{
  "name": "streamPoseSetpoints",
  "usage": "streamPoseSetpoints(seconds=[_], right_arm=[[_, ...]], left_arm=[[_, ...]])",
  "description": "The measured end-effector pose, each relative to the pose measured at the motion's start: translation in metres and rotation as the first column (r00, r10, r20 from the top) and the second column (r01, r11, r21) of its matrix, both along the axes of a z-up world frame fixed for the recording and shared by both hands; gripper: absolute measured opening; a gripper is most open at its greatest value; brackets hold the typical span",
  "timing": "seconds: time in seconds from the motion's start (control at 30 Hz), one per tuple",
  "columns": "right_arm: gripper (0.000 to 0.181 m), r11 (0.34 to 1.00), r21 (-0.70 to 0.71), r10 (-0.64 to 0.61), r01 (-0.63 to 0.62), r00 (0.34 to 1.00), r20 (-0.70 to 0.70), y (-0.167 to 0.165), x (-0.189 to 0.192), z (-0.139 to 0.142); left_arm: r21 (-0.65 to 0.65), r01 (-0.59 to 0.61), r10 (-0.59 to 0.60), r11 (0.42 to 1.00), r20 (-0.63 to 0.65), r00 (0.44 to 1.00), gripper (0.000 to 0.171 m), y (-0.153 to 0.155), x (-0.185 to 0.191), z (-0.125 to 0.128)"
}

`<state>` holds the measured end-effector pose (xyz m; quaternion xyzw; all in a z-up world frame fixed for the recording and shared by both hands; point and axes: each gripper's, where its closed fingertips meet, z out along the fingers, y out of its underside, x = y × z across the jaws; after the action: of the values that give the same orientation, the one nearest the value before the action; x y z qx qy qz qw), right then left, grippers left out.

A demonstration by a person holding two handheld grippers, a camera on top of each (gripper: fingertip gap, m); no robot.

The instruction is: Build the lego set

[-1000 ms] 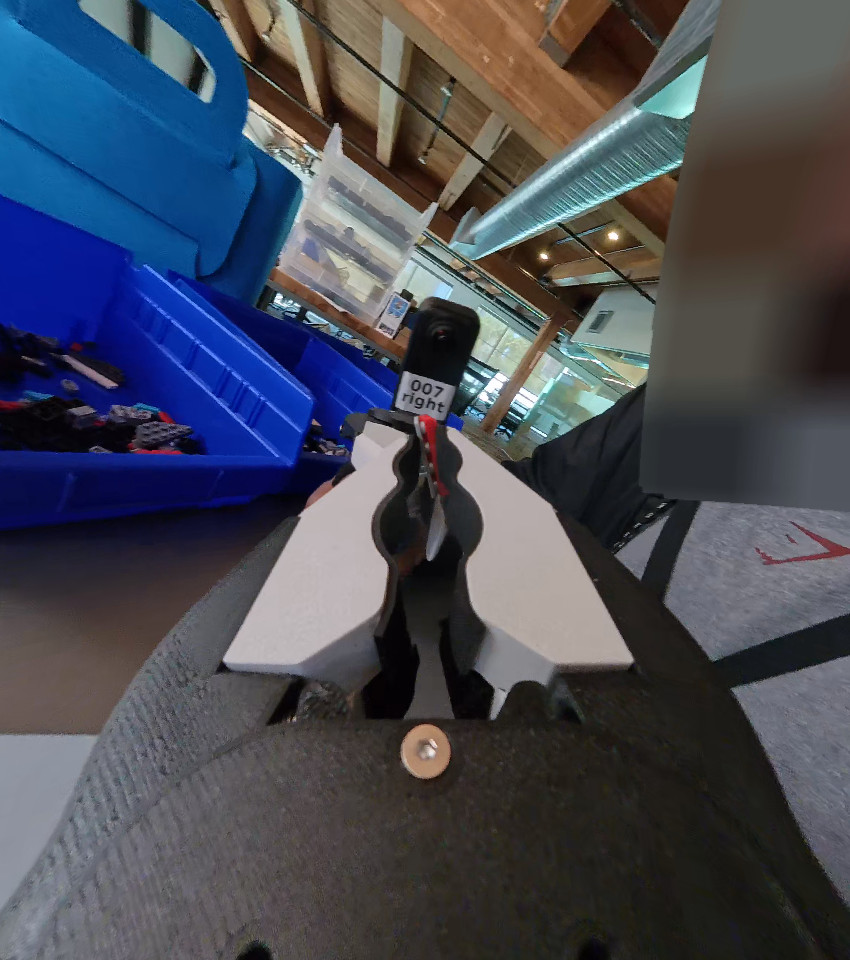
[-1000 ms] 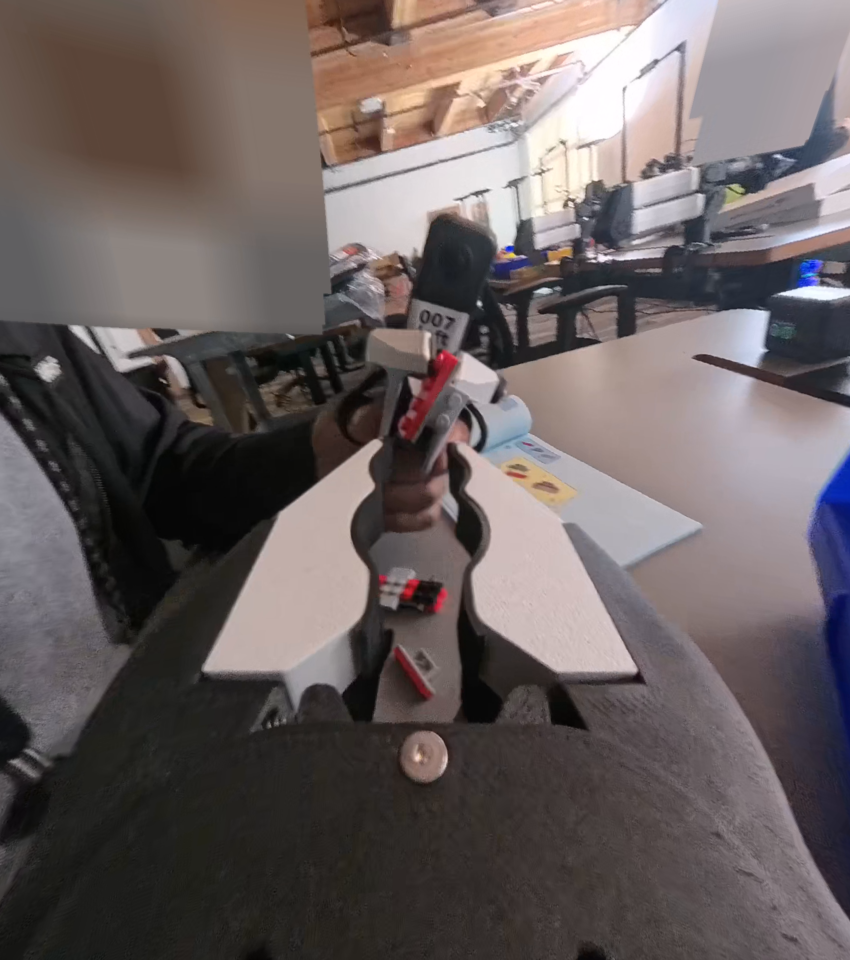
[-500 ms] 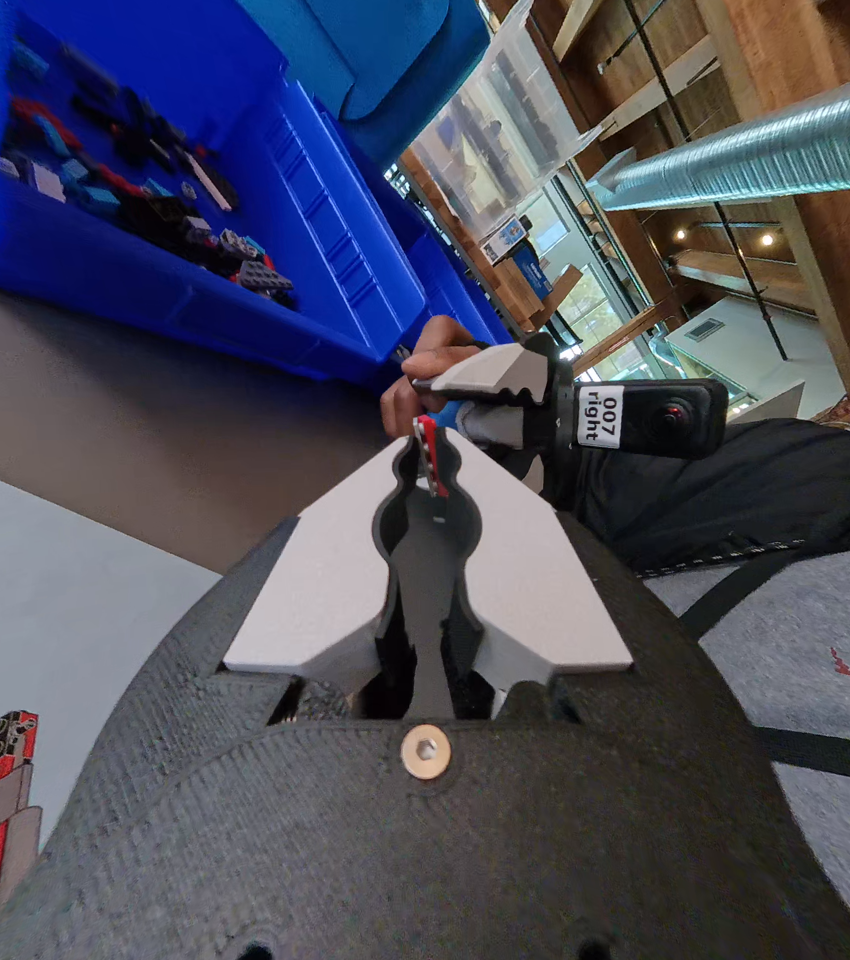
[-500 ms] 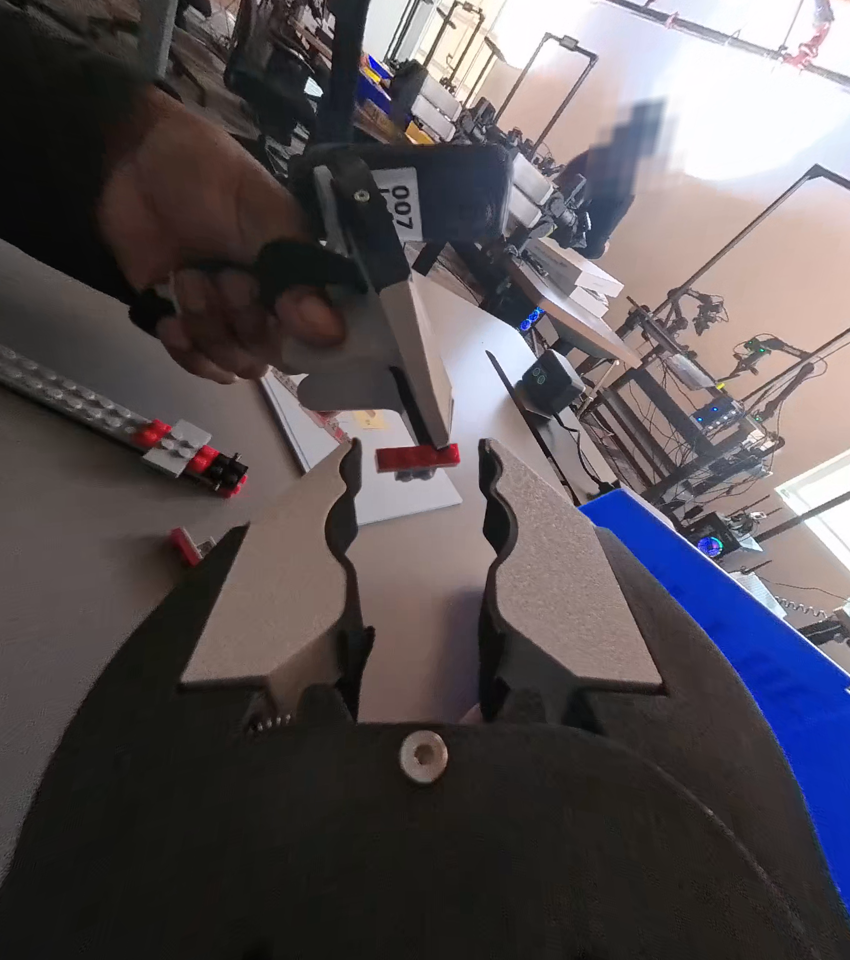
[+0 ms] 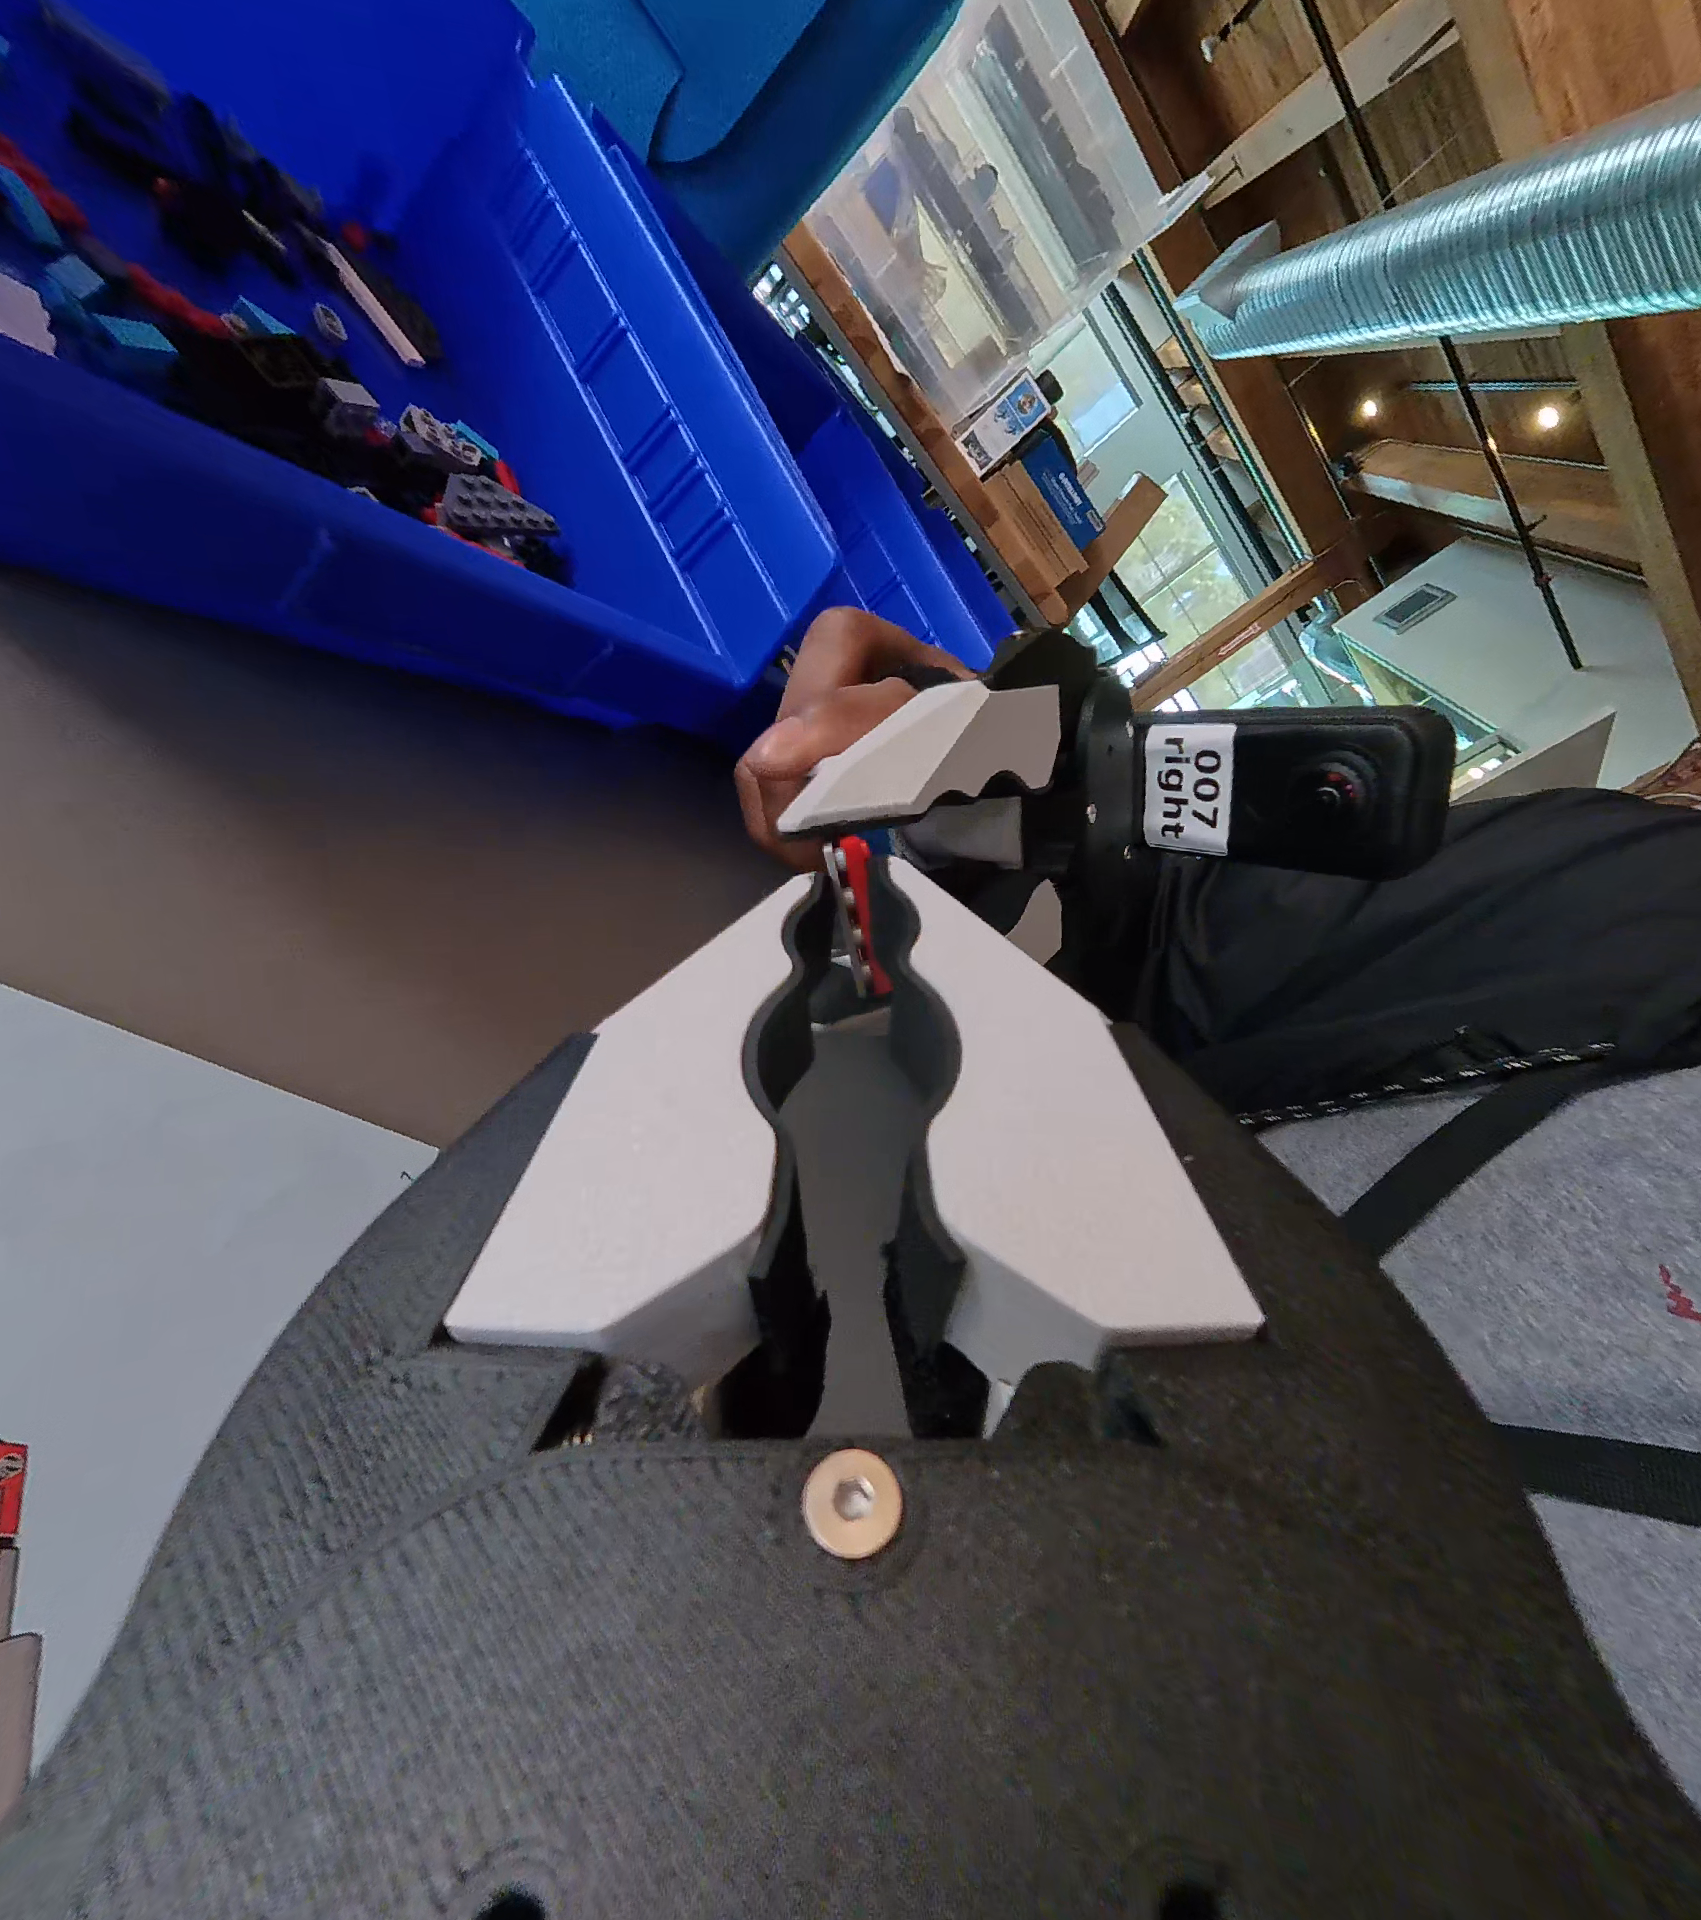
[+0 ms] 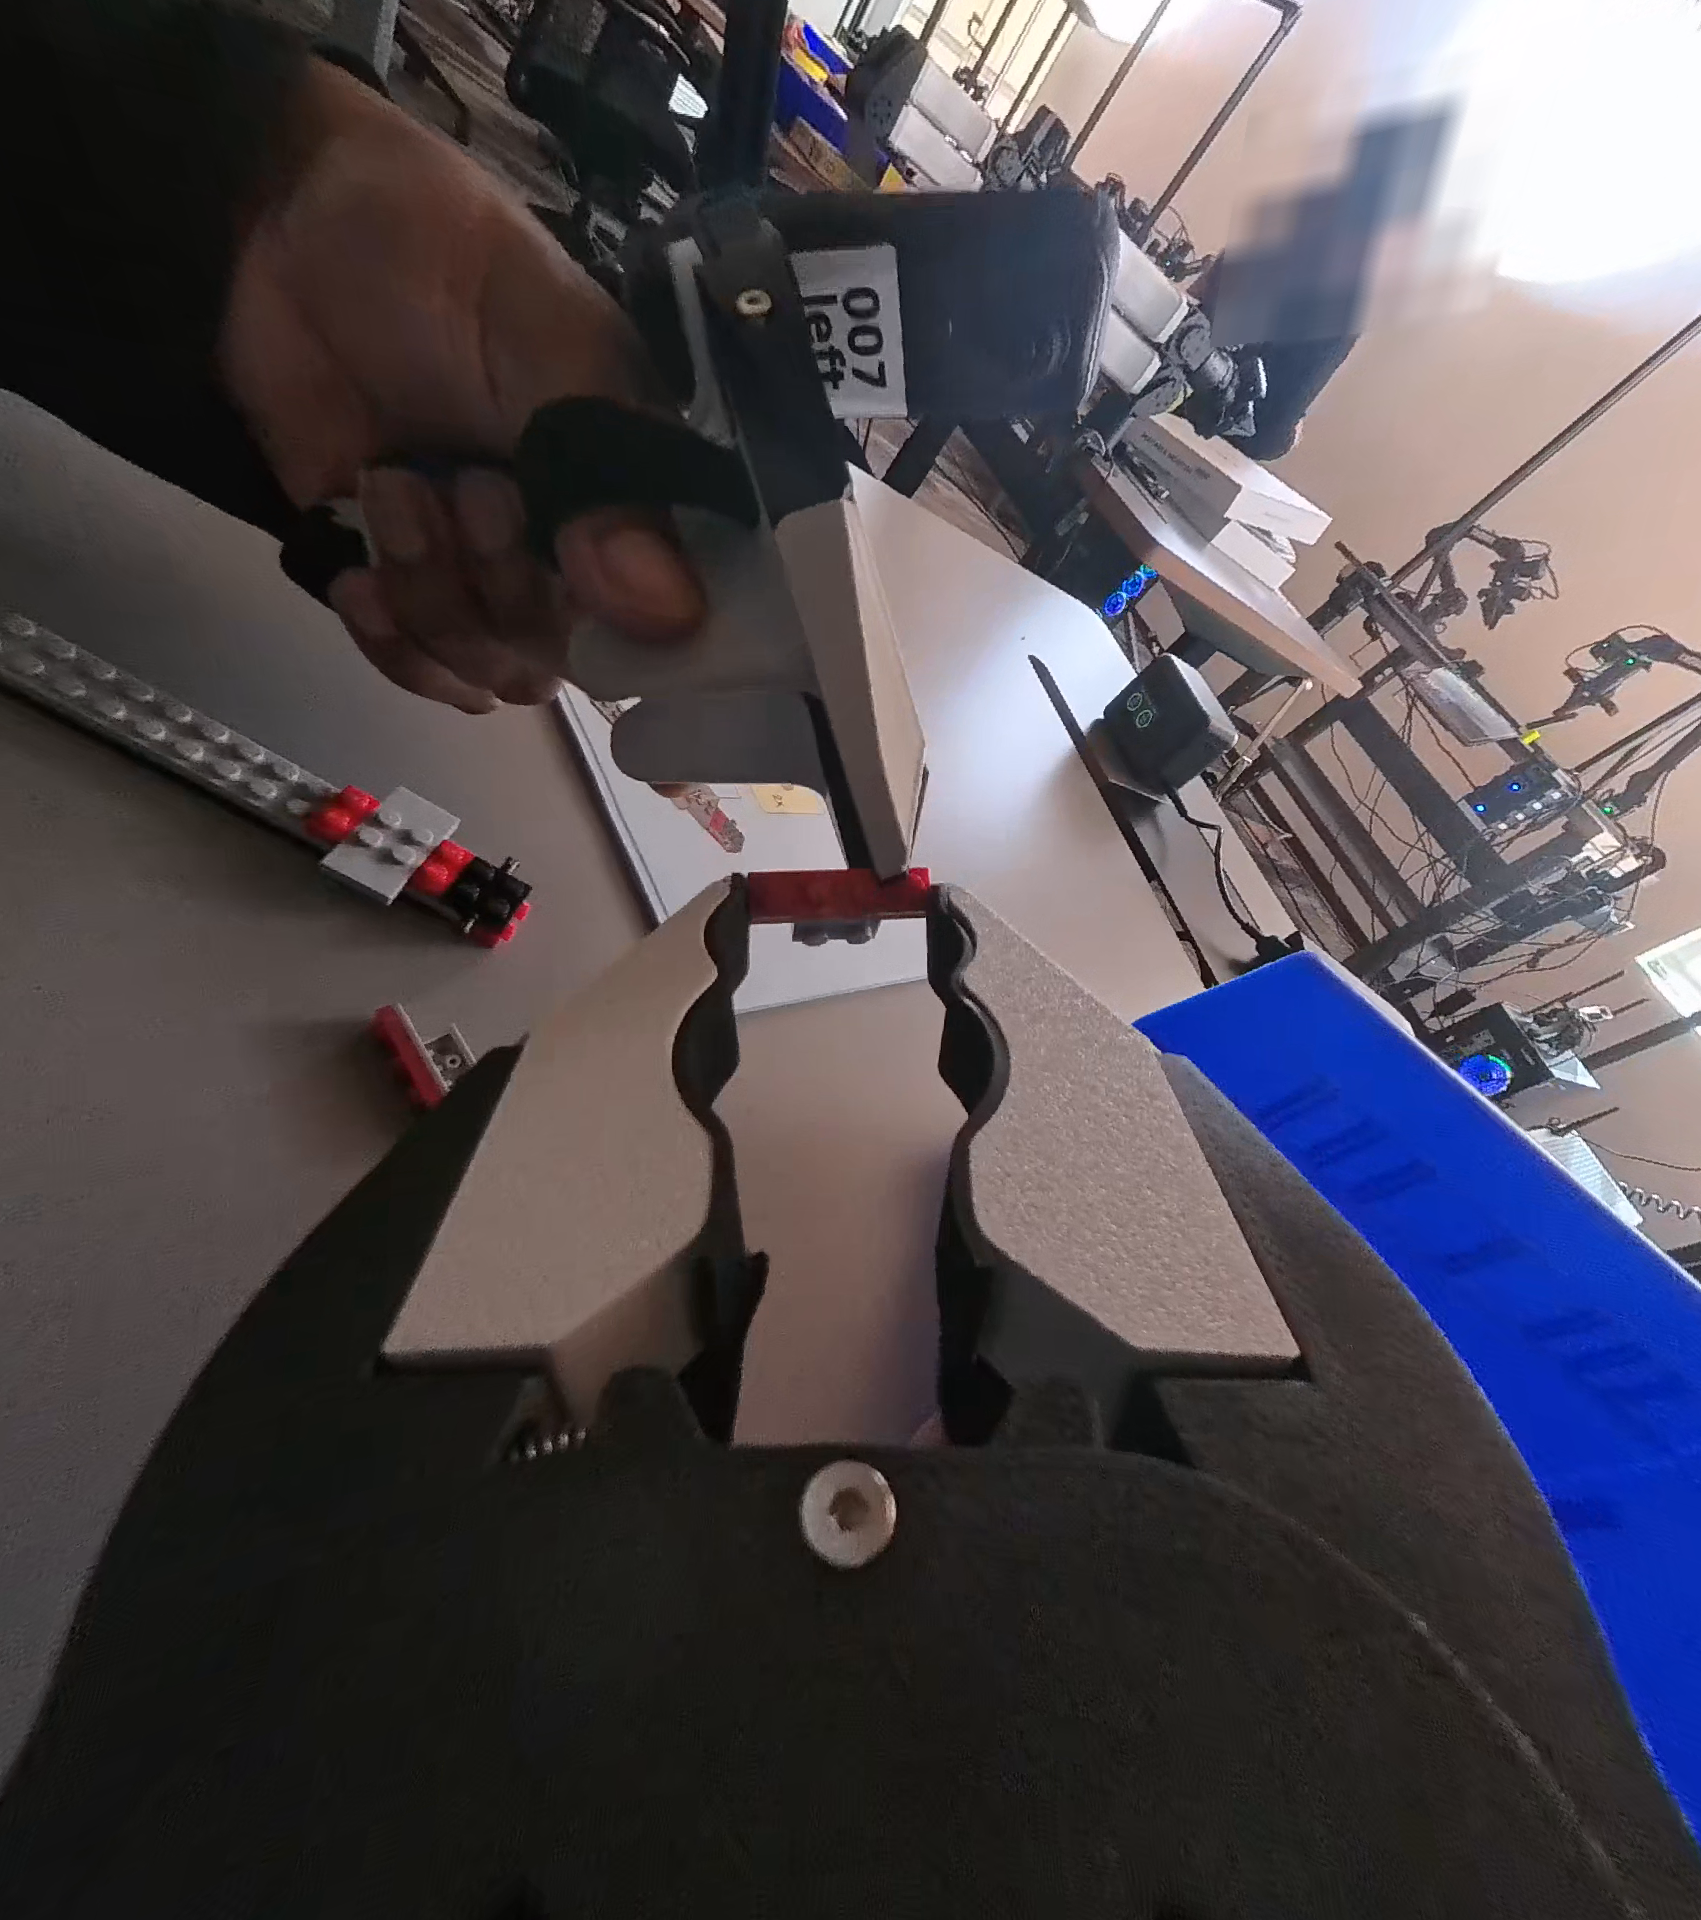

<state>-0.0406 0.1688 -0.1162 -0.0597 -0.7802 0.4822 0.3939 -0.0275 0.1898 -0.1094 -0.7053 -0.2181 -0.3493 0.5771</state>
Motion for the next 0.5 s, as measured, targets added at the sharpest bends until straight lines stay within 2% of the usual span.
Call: streamPoseSetpoints(seconds=[0.17,0.3,0.4,0.5], right_arm=[[0.036,0.998,-0.051,0.023,-0.022,0.999,0.022,0.0,0.002,0.002],[0.036,0.982,-0.177,0.073,-0.059,0.995,0.073,0.0,0.007,0.014],[0.037,0.932,-0.345,0.165,-0.112,0.978,0.128,0.001,0.014,0.033],[0.037,0.867,-0.477,0.245,-0.143,0.957,0.157,0.005,0.019,0.051]], left_arm=[[0.036,0.037,-0.038,0.999,0.054,0.998,0.006,-0.001,0.003,0.004],[0.141,0.083,-0.099,0.987,0.11,0.989,0.019,-0.004,0.007,0.018],[0.275,0.072,-0.127,0.959,0.187,0.974,0.026,-0.009,0.002,0.035],[0.318,0.079,-0.166,0.945,0.258,0.952,0.027,-0.008,0.004,0.037]])
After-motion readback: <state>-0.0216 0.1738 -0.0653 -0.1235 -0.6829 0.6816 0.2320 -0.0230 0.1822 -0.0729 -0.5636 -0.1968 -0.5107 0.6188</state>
